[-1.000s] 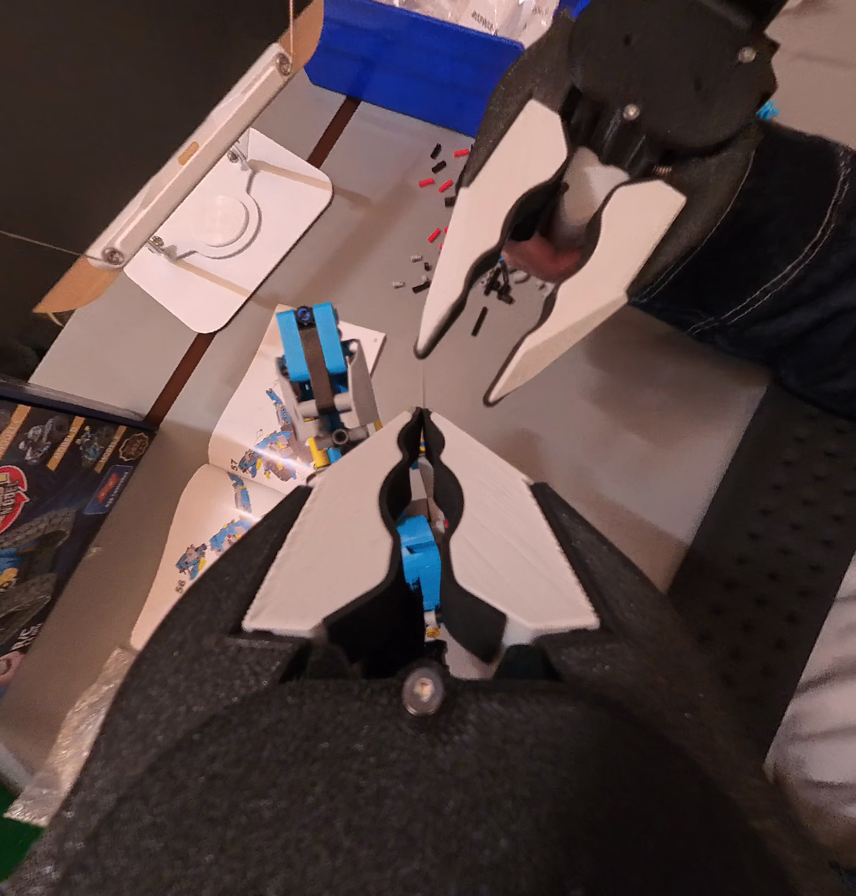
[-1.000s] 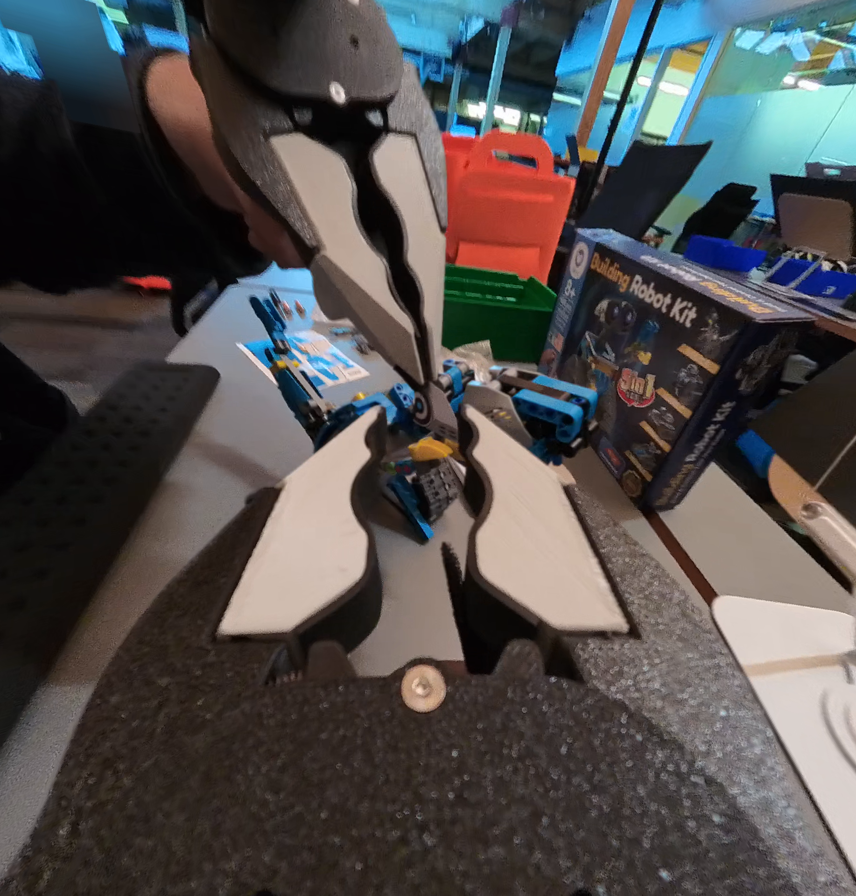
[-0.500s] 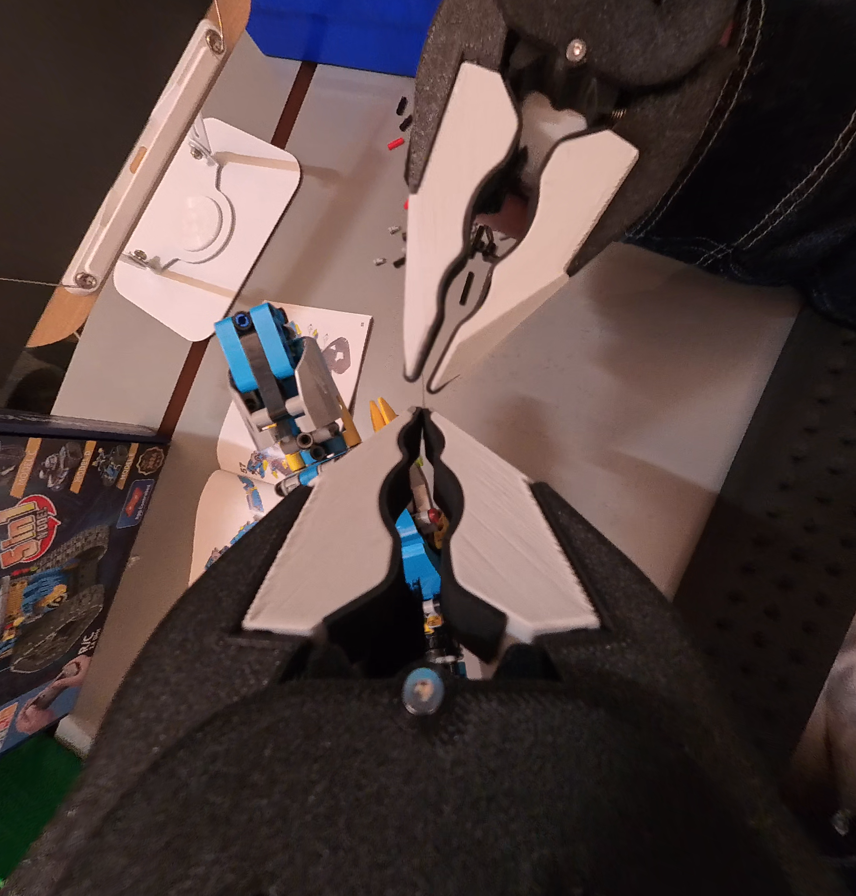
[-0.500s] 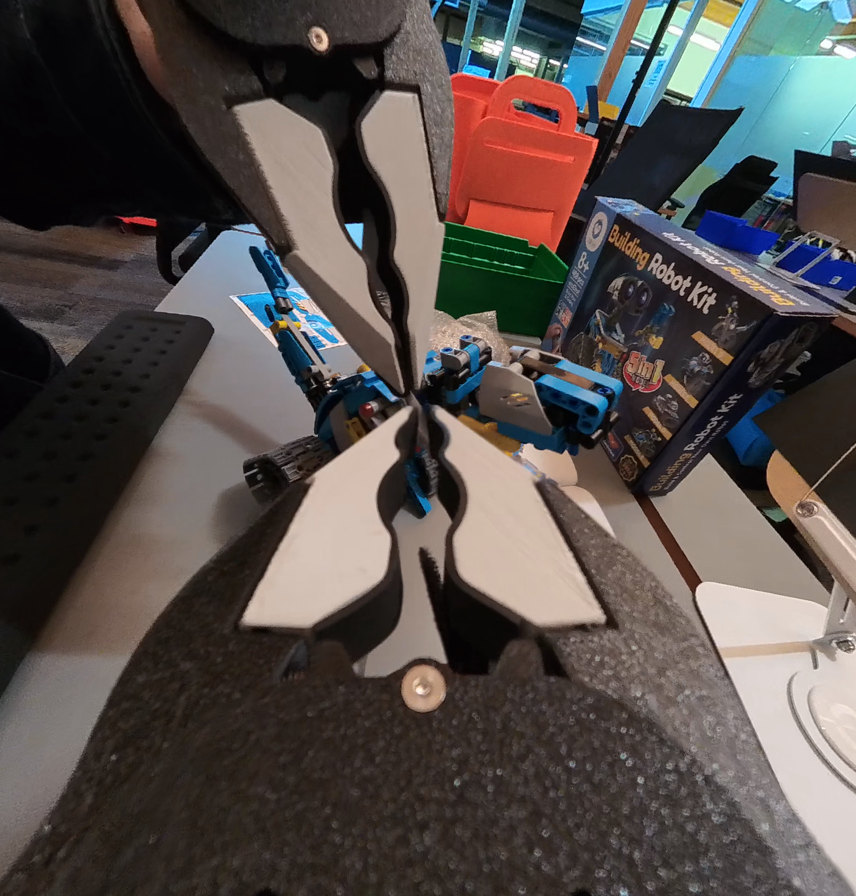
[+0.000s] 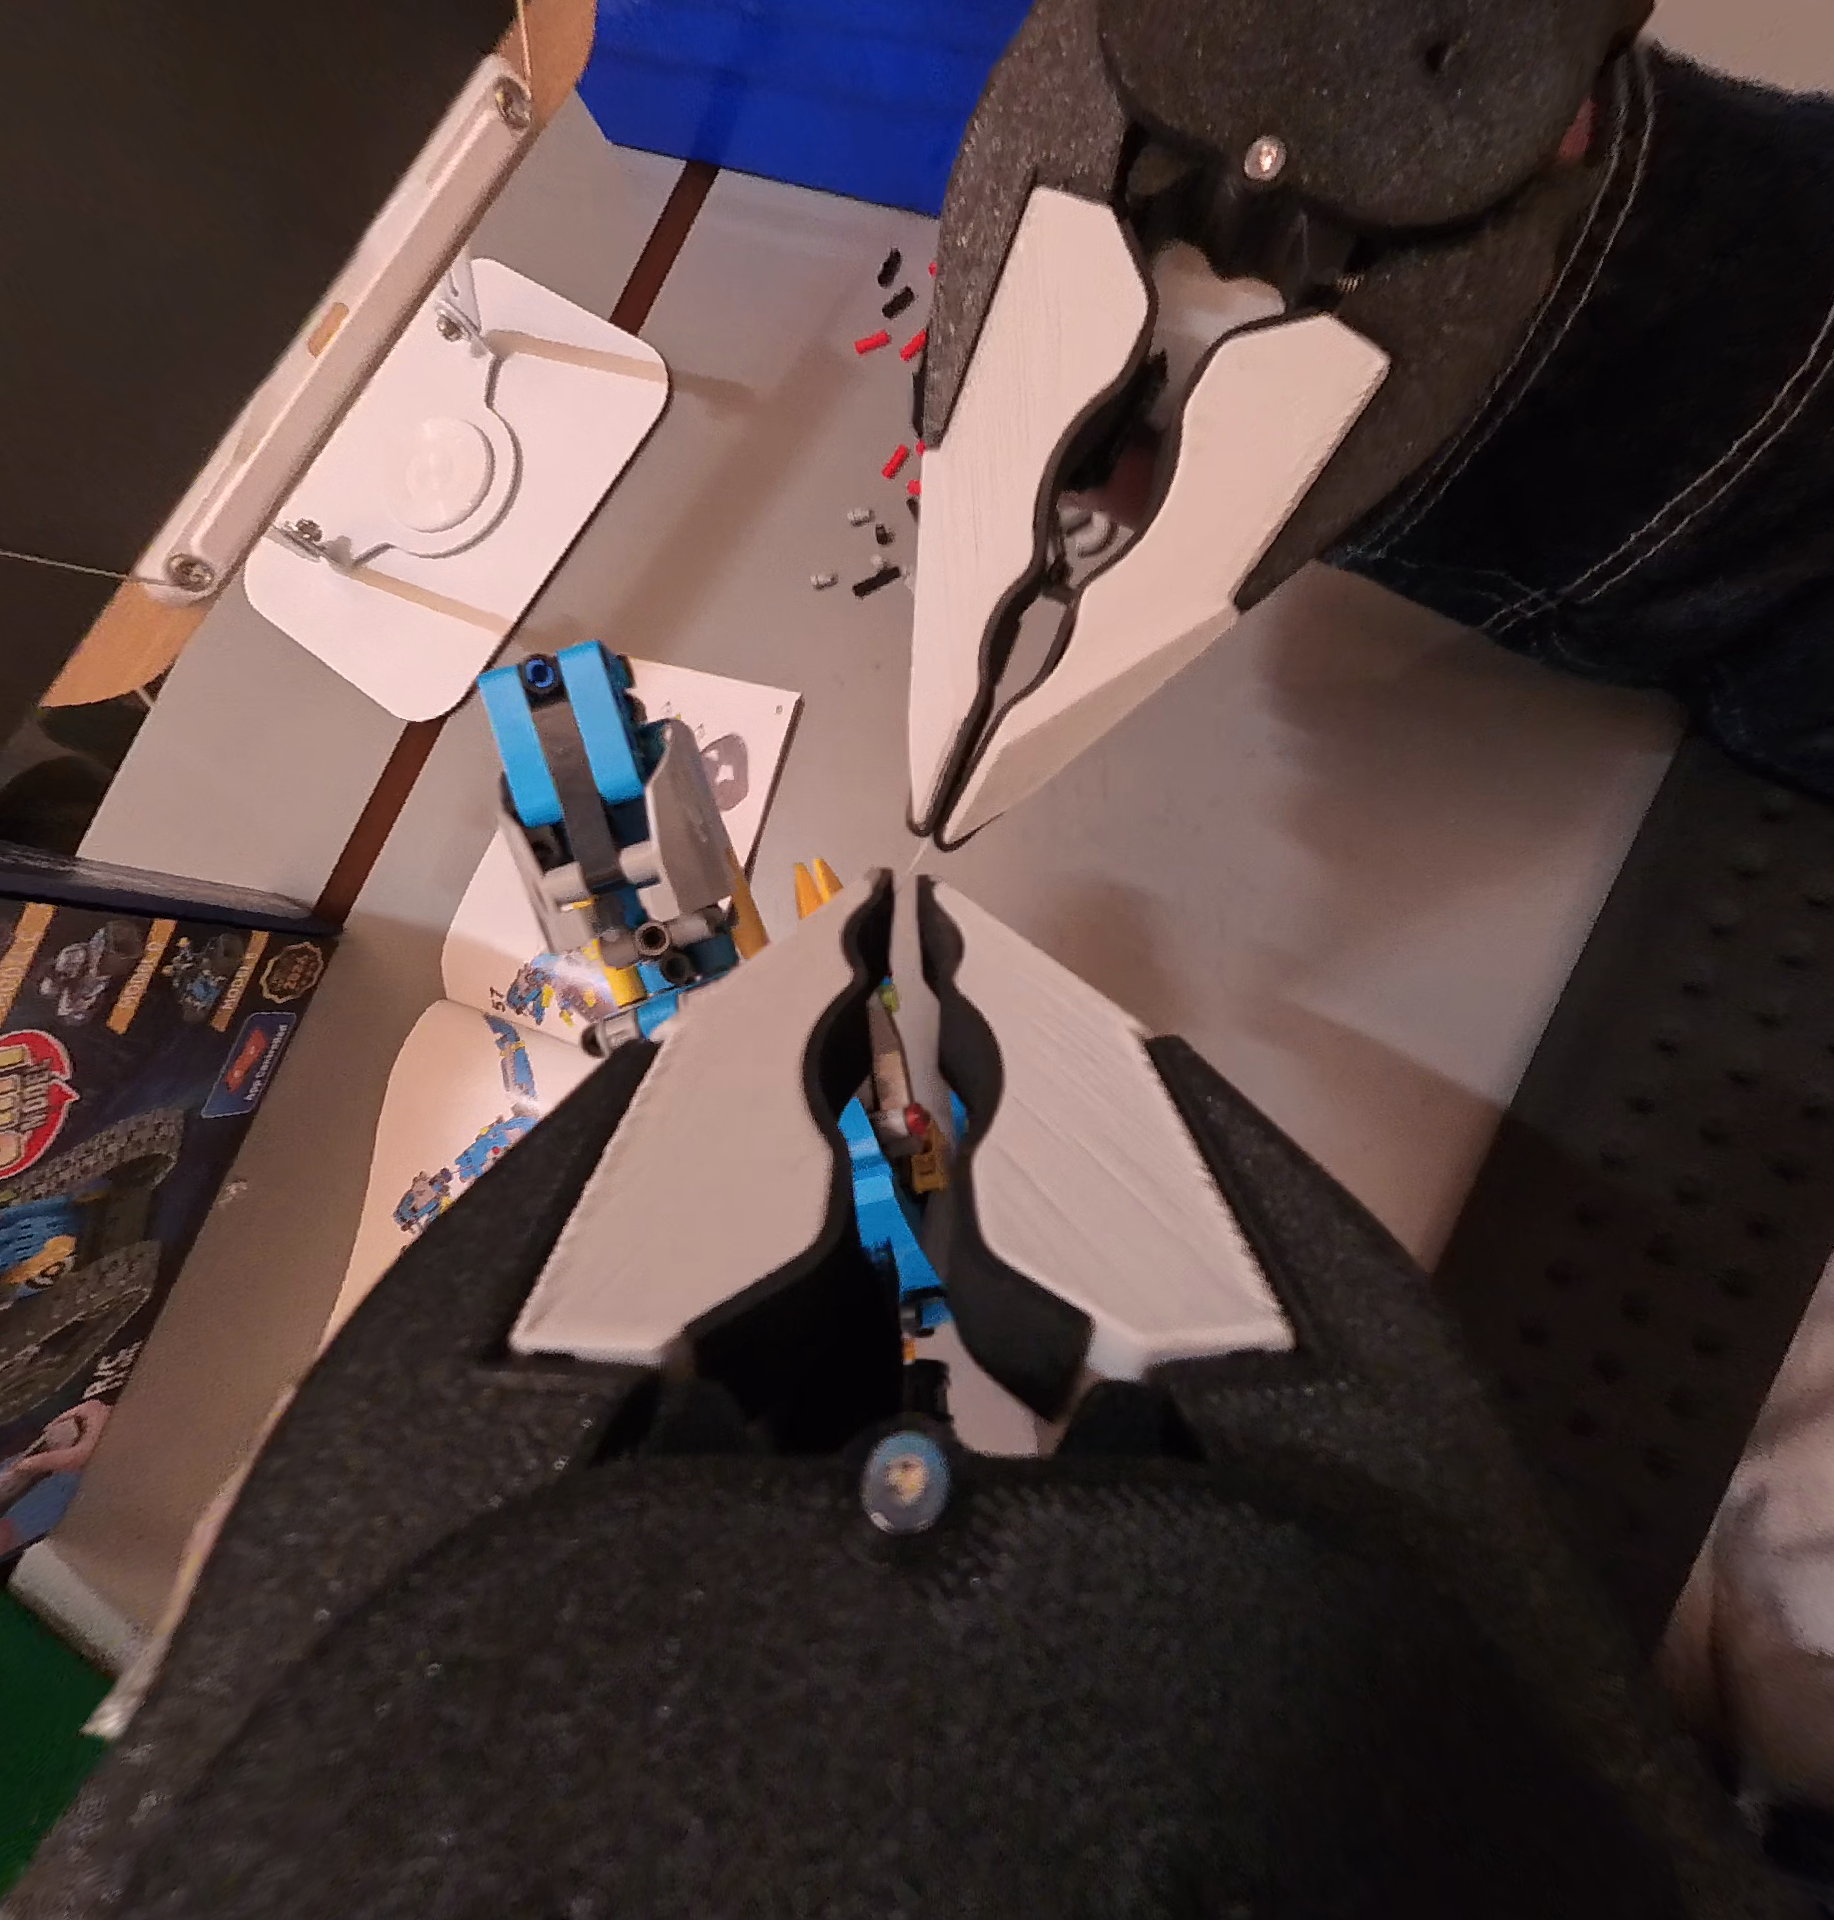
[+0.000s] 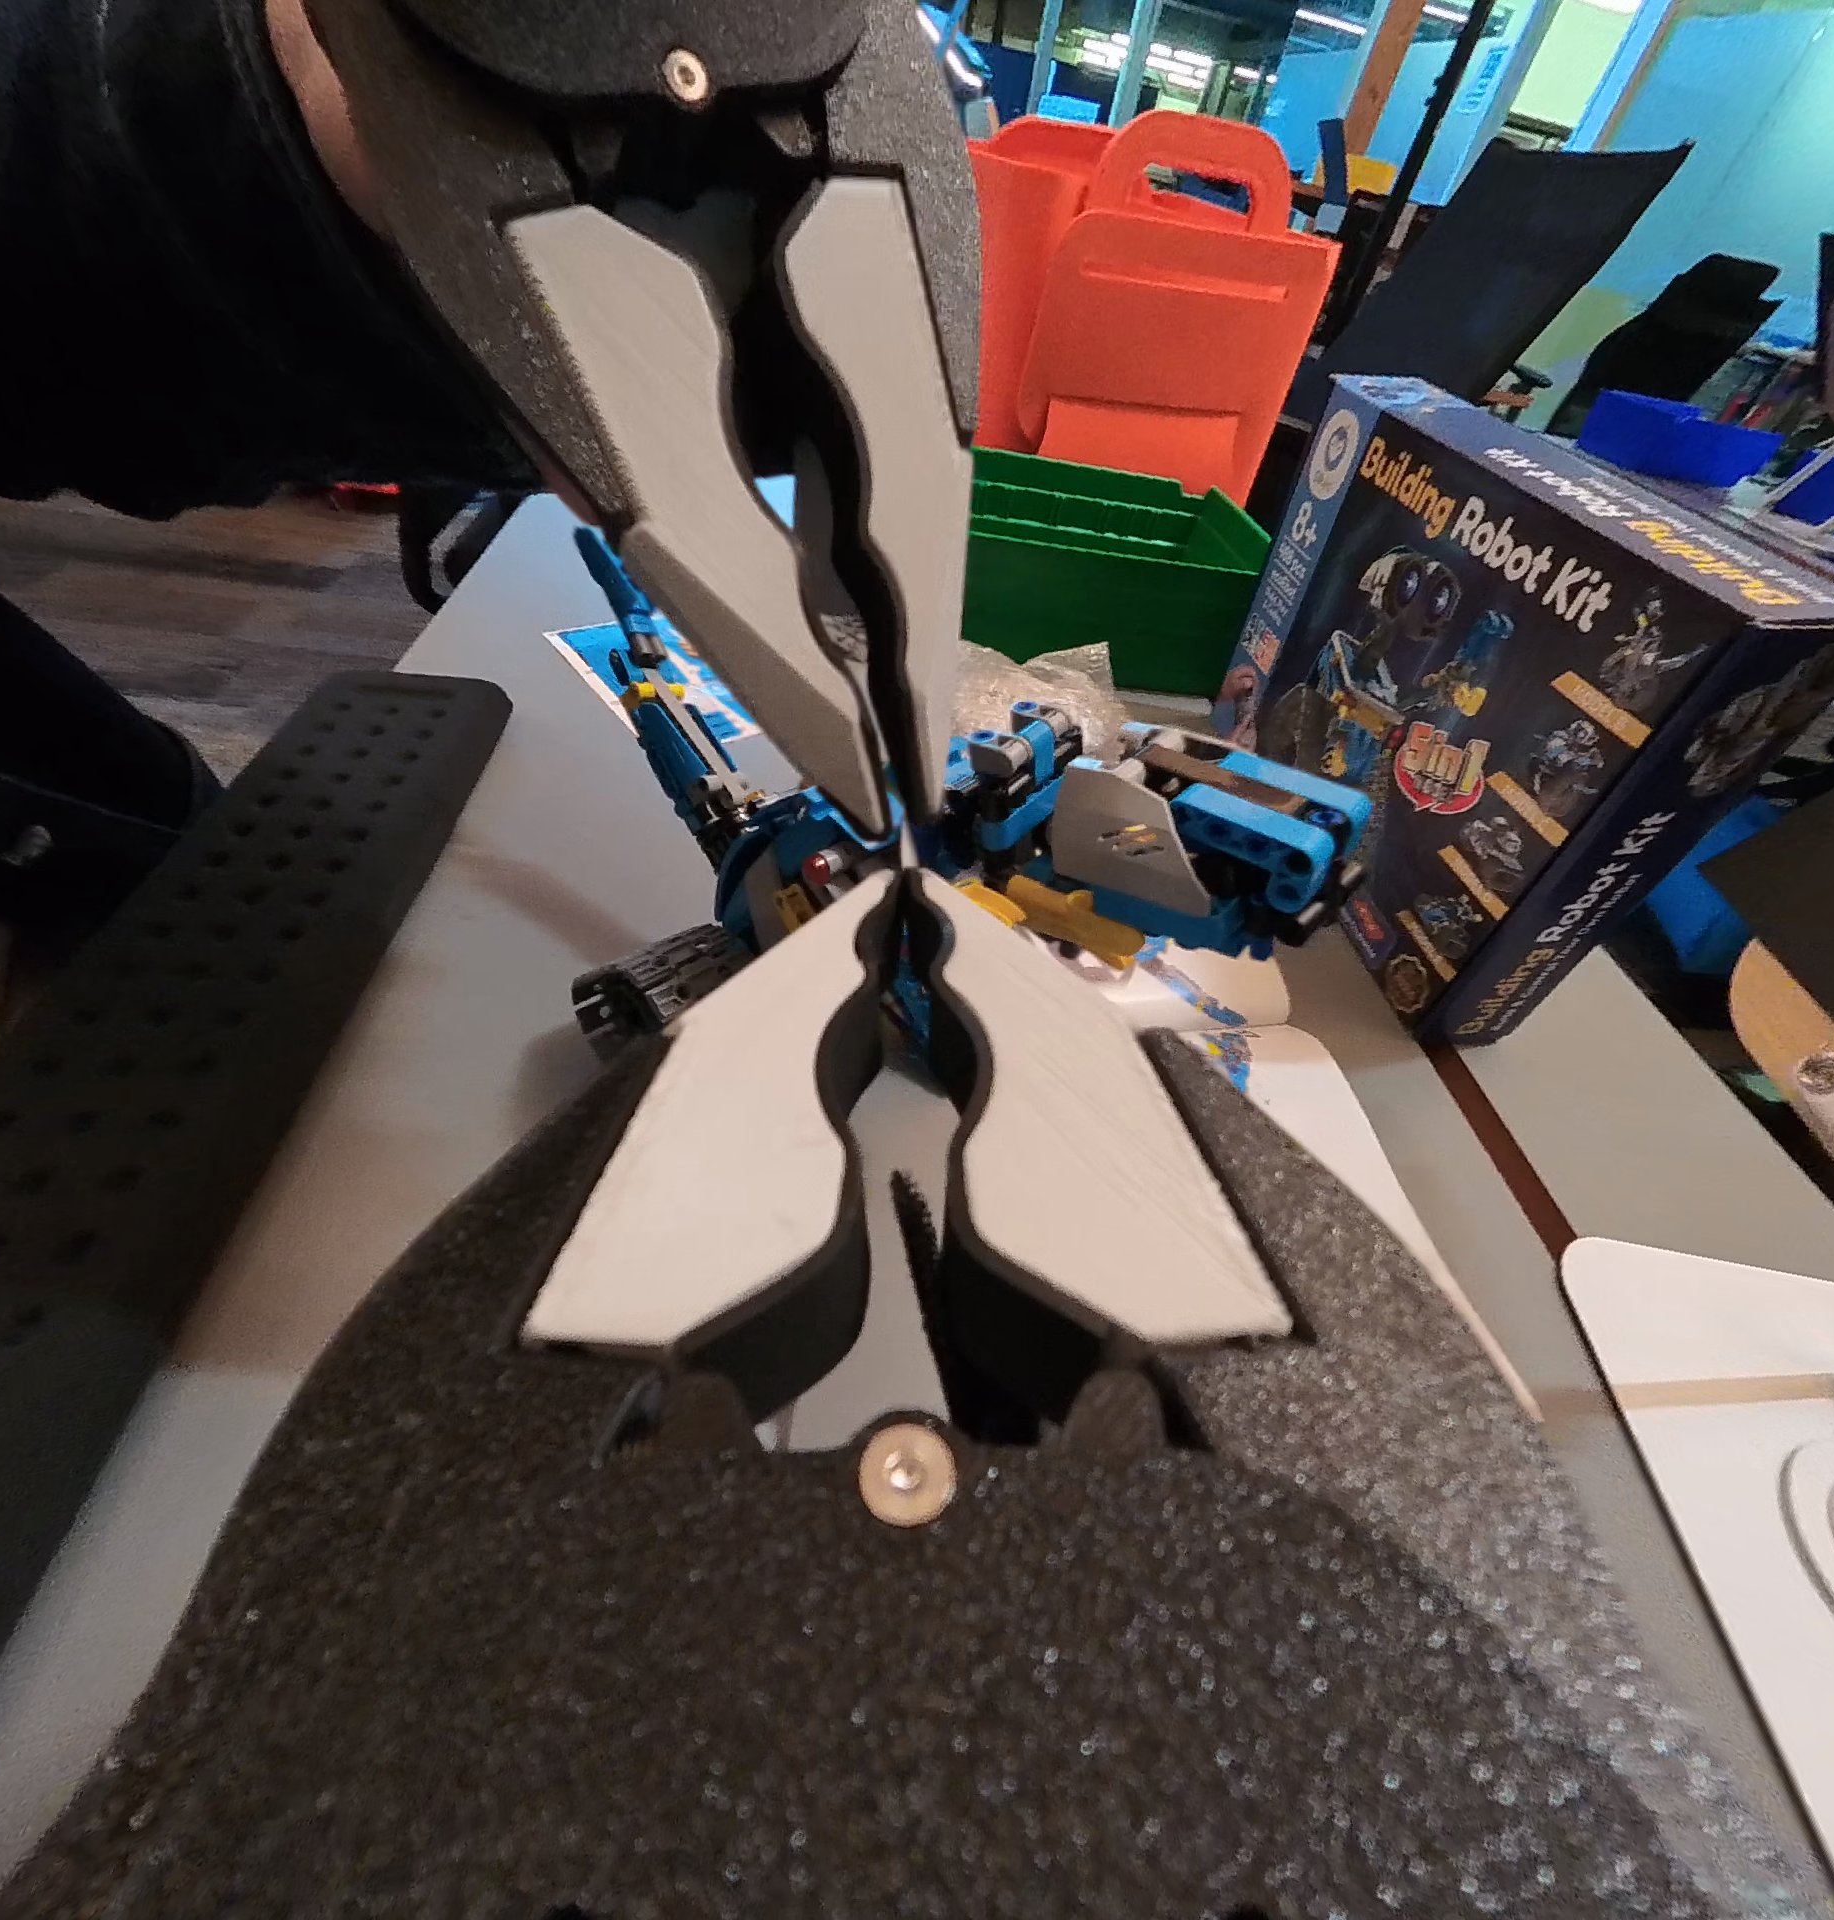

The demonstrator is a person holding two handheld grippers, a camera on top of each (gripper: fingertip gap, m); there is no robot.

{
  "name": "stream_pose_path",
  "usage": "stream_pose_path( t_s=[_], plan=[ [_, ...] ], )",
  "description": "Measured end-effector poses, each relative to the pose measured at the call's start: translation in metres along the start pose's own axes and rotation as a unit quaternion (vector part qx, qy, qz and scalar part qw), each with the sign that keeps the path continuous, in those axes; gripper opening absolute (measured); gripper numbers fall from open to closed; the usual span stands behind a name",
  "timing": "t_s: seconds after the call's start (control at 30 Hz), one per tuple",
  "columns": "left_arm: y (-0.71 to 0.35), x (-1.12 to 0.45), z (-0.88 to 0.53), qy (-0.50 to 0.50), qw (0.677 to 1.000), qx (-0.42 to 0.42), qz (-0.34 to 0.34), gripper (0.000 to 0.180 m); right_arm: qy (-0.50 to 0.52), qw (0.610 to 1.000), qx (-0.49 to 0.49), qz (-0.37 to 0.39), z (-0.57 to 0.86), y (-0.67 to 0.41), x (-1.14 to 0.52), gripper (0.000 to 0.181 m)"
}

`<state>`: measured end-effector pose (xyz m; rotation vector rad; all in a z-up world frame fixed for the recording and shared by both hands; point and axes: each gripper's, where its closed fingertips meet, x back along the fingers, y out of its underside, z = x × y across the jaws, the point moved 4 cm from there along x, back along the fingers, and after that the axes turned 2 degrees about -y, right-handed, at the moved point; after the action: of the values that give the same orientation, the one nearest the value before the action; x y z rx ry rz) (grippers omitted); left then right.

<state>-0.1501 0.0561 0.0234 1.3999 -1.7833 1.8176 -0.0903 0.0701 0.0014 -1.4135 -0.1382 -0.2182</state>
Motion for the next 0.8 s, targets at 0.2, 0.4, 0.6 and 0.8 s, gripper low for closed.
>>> stream_pose_path(
  t_s=[0.2, 0.4, 0.6, 0.8],
  plan=[
    [0.005, 0.018, -0.015, -0.03, 0.998, 0.042, 0.032, 0.038, -0.008, 1.0, -0.017, 0.003, 0.002, 0.0, 0.005, 0.0],
    [0.061, 0.006, -0.036, -0.056, 0.993, 0.104, 0.008, 0.086, 0.01, 1.0, -0.022, 0.001, 0.009, 0.002, 0.012, 0.0],
    [0.084, -0.017, -0.027, -0.069, 0.996, 0.037, -0.044, 0.089, 0.024, 0.999, -0.013, 0.027, 0.009, -0.013, 0.021, 0.0],
    [0.088, -0.014, -0.029, -0.043, 0.997, -0.051, -0.036, 0.075, 0.036, 0.999, 0.019, -0.021, -0.002, -0.028, 0.027, 0.0]
  ],
)
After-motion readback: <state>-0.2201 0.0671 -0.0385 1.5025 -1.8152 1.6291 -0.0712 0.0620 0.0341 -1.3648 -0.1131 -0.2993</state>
